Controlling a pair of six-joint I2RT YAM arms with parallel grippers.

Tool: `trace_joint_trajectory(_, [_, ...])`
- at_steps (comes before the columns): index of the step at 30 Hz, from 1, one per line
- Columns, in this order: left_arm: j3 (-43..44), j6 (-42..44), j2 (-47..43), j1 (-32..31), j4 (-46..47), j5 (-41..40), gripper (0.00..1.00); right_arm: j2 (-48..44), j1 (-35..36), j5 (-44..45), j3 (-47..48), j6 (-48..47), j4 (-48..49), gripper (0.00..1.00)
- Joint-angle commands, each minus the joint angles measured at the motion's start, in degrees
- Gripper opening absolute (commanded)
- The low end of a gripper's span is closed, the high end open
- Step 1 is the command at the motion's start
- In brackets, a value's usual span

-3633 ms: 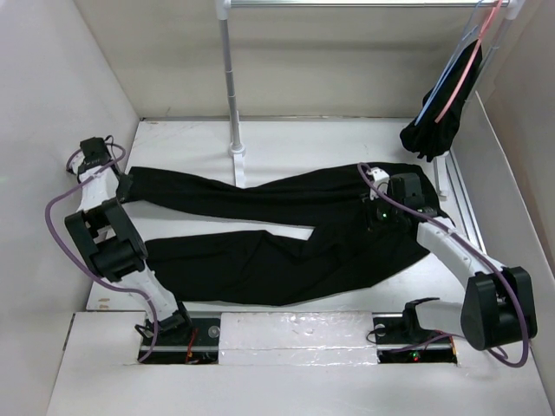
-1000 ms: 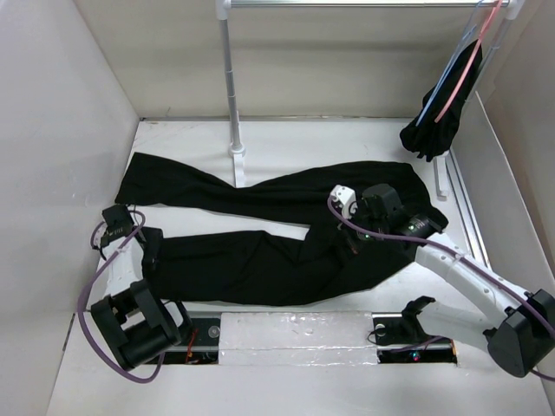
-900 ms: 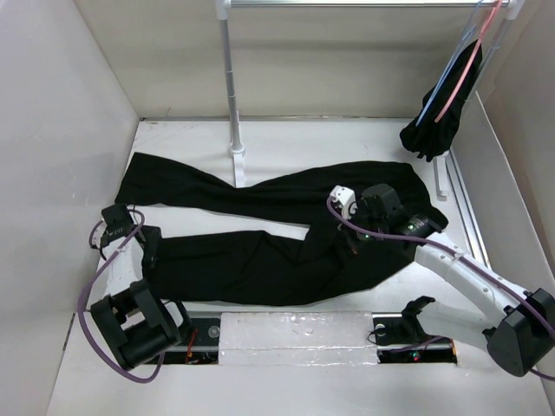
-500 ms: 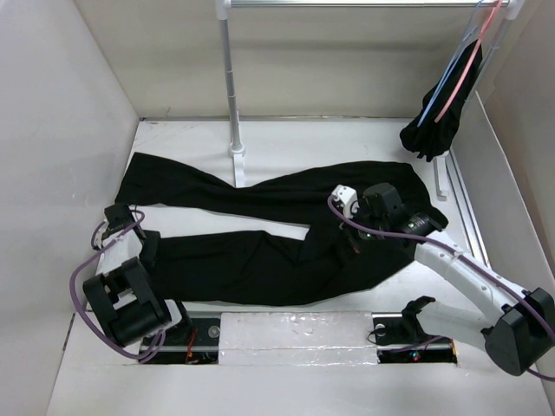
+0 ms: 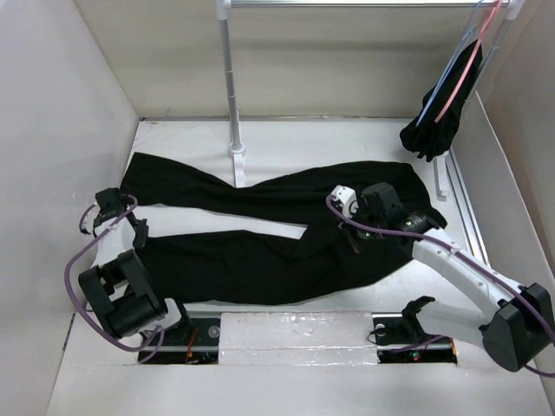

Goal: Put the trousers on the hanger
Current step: Flatten out the trousers at the center of the board.

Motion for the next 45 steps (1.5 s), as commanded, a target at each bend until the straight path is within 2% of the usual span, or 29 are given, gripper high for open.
trace_joint_trajectory(1, [4.1,2.7,-3.9,-0.4,-4.6,-3.4,0.00,0.5,-0.4,0.0,1.6,-0.9,1.2,0.01])
trace_joint_trajectory(6, [9.0,4.6,-2.9,-0.5,-4.7,-6.0,0.00,1.1,-2.2,1.5,1.8,-0.8,0.8,0.00])
trace_joint_trajectory(9, [13.4,4.8,2.9,-0.5,-5.9,-7.5,0.00,1.1,-4.0,2.5,2.1,-0.2,-0.3,0.00])
trace_joint_trajectory(10, [16.3,5.2,7.4,-0.5,-6.5,-9.8,0.00,0.5,-6.2,3.3,2.5,0.4,-1.6,0.04])
trace_joint_trajectory(12, [17.3,5.5,10.2,-0.5,-6.6,-10.5,0.00,-0.3,-7.3,4.1,3.0,0.5,-2.5,0.05])
trace_joint_trajectory(15, [21.4,6.9,15.5,-0.5,-6.6,-11.4,0.00,-1.9,-11.5,5.2,4.0,1.7,-4.0,0.18])
trace_joint_trajectory(16, [22.5,7.1,16.6,-0.5,-6.6,-10.8,0.00,-2.3,-12.7,5.1,4.0,2.1,-4.2,0.29])
trace_joint_trajectory(19, [25.7,7.5,20.8,-1.1,-7.3,-11.4,0.00,-4.0,-18.9,3.8,2.8,4.3,-4.5,0.48])
trace_joint_trajectory(20, [26.4,7.8,21.7,-1.1,-7.3,-11.2,0.26,-4.5,-20.8,2.8,1.9,5.9,-4.2,0.51])
trace_joint_trajectory(23, [27.7,8.5,23.1,-1.6,-6.9,-9.2,0.66,-6.3,-29.5,0.8,-1.2,8.3,-3.4,0.59])
trace_joint_trajectory(25, [27.9,10.8,19.4,-3.7,-5.1,-6.6,0.68,-6.7,-35.7,0.1,-2.0,9.2,-3.9,0.60])
trace_joint_trajectory(27, [28.1,13.5,13.1,-6.7,-1.1,-5.1,0.69,-7.4,-38.9,0.3,-3.1,11.8,-4.1,0.62])
trace_joint_trajectory(28, [28.6,14.5,10.9,-11.6,0.1,-4.5,0.69,-7.6,-42.2,0.4,-3.5,14.2,-4.1,0.62])
trace_joint_trajectory(30, [29.4,16.2,5.7,-18.2,1.4,-5.5,0.67,-7.7,-45.4,2.9,-4.4,15.8,-4.8,0.61])
trace_joint_trajectory(31, [29.3,17.1,4.2,-25.5,1.8,-6.1,0.66,-7.6,-47.2,4.2,-4.5,16.5,-5.3,0.59])
trace_joint_trajectory(33, [27.0,16.9,0.2,-31.8,3.9,-5.5,0.56,-6.4,-52.1,7.2,-5.4,17.2,-5.5,0.58])
trace_joint_trajectory(36, [20.8,15.1,-4.0,-38.4,7.7,0.2,0.24,-4.1,-59.5,8.7,-7.0,17.9,-4.2,0.57])
trace_joint_trajectory(37, [19.4,15.2,-4.8,-39.5,8.3,3.0,0.18,-3.7,-61.0,9.4,-7.2,18.0,-3.9,0.56])
trace_joint_trajectory(38, [17.2,15.0,-5.3,-41.4,7.6,3.5,0.03,-3.3,-62.2,10.5,-7.3,18.4,-3.5,0.57])
trace_joint_trajectory(39, [16.1,15.2,-7.3,-42.1,7.6,4.2,0.00,-2.6,-64.1,10.8,-7.5,18.5,-2.6,0.57])
trace_joint_trajectory(41, [11.5,15.5,-9.5,-42.6,8.5,7.8,0.00,-2.0,-65.2,10.7,-9.2,20.1,-0.4,0.58])
trace_joint_trajectory(45, [5.4,14.7,-15.5,-42.6,9.1,11.3,0.00,1.1,-65.8,6.4,-13.8,24.5,11.8,0.60])
